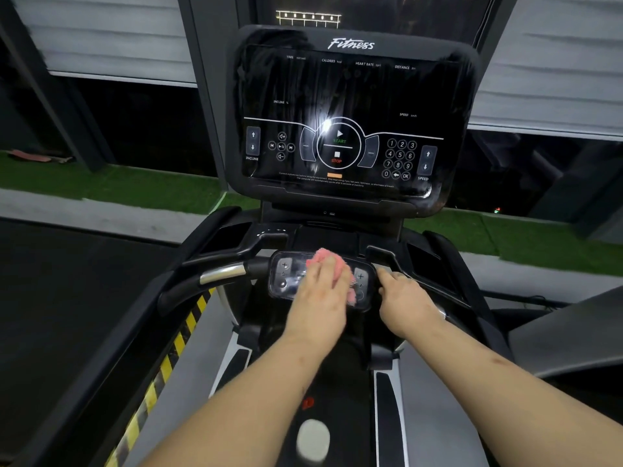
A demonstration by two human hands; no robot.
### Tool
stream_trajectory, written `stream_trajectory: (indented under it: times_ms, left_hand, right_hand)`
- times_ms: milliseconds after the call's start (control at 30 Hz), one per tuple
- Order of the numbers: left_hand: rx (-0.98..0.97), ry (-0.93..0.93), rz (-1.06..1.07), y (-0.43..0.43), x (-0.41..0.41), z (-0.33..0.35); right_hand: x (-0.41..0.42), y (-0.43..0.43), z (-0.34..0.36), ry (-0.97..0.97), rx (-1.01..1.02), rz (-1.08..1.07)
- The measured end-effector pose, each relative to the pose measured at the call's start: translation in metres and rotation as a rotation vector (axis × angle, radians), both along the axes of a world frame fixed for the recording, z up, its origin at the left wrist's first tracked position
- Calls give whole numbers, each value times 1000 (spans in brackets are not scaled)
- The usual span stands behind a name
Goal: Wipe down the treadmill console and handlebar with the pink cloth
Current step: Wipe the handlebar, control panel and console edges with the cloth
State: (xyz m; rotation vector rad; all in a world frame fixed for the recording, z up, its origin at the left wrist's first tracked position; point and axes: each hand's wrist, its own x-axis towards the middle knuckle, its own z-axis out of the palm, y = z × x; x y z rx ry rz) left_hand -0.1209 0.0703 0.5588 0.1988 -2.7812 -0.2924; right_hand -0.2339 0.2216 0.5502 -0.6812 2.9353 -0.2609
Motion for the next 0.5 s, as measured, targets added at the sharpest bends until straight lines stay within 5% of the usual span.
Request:
stream_trajectory:
  times_ms: [200,500]
  left_hand:
    - [-97,35,-161,19,-6,-10]
    - [-82,60,63,-60,37,-32]
  right_hand:
    - [1,1,-2,12,-14,14]
    - [-2,2,-6,23,-34,7]
